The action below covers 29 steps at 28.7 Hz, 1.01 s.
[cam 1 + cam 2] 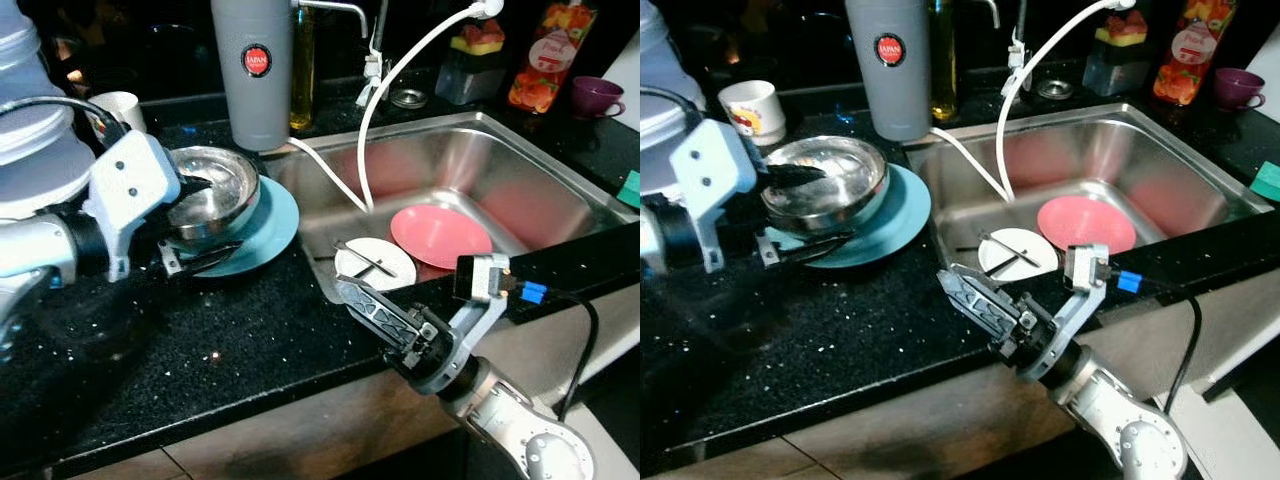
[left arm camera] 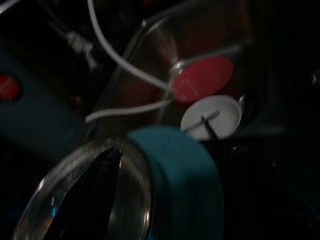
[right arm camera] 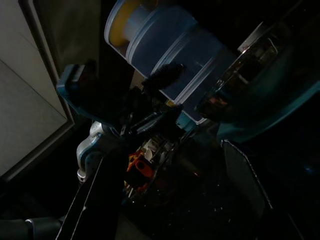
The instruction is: Kitchen organization
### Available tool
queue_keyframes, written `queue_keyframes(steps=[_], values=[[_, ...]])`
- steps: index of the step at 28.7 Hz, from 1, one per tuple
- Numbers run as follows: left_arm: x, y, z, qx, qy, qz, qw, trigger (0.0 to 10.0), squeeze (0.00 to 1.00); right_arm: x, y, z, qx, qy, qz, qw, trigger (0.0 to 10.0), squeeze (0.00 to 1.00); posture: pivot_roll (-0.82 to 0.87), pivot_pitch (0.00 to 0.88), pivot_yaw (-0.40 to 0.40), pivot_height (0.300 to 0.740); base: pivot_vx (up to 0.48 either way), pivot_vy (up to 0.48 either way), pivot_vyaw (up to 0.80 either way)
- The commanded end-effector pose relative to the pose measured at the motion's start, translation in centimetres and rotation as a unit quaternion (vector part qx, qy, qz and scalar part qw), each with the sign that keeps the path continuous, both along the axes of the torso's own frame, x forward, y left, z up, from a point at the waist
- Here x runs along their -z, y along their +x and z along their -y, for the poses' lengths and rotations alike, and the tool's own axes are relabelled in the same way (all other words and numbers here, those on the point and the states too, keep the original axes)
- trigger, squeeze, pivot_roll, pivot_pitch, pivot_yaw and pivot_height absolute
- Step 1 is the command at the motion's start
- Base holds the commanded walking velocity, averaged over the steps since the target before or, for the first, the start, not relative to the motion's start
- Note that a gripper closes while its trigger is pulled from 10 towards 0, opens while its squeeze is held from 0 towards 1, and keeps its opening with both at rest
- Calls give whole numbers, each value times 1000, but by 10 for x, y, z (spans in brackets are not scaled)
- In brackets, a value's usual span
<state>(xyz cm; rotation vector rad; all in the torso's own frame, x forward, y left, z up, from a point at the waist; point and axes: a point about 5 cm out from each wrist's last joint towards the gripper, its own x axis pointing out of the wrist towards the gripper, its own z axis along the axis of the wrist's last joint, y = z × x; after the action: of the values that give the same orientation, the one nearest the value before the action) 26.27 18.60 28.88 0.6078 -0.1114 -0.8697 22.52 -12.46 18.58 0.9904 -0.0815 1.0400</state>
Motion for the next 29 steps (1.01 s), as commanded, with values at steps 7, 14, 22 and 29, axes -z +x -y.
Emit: queue_keyframes(steps=[7,14,22,29], values=[[9,9,2,15,27,-12,999,10000,0,-2,-1,-1,0,0,3,1000,10000,0,105,0,10,740,0,0,0],[16,33,-21,-70,120,17,990,10000,0,-4,-2,-1,1,-1,4,1000,10000,0,98,0,14,740,0,0,0],[20,39,-30,-90,138,8,986,10000,0,-5,-5,-1,3,-4,3,1000,10000,0,84,0,19,740,0,0,0],[40,32,-39,-78,188,-80,976,4510,0,-3,-4,0,11,-9,-8,1000,10000,0,79,0,23,740,0,0,0]])
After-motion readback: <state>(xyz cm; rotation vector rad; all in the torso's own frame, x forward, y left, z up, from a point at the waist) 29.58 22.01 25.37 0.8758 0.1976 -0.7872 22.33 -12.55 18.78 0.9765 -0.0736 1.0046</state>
